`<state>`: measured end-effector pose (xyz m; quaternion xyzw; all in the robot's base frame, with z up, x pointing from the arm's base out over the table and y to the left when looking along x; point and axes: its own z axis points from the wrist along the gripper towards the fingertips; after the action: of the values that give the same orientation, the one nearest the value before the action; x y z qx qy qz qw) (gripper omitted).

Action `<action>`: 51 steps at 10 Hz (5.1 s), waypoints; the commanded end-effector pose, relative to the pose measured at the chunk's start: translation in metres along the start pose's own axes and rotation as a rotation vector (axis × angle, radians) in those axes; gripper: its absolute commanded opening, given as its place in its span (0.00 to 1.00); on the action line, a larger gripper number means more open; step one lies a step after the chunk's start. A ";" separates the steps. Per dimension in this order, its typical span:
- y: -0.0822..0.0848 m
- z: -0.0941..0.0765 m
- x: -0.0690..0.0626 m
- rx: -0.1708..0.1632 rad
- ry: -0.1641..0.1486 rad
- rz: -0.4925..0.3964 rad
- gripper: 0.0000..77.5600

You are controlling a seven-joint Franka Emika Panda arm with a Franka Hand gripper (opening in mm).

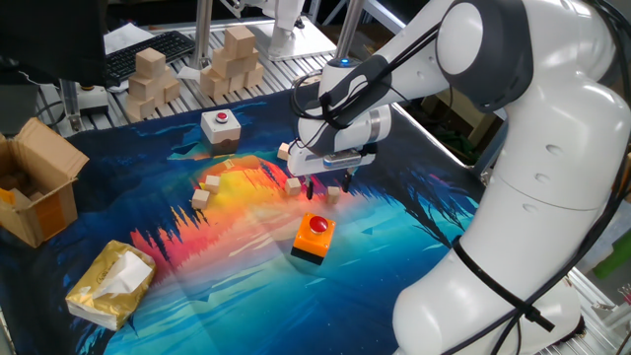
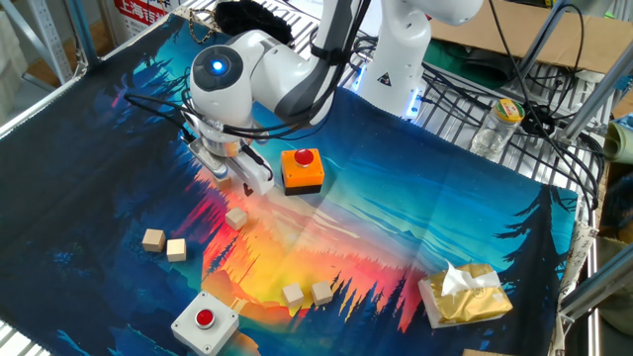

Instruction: Stack the blocks into a pyramid shape

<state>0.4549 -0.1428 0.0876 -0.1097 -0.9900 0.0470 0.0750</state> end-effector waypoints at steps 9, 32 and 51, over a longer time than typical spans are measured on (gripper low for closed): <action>-0.032 0.013 0.001 -0.029 0.005 0.142 1.00; -0.031 0.018 -0.009 -0.053 -0.014 0.238 0.01; -0.002 -0.019 -0.008 -0.032 0.042 0.564 0.01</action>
<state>0.4575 -0.1463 0.0986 -0.2732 -0.9589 0.0386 0.0668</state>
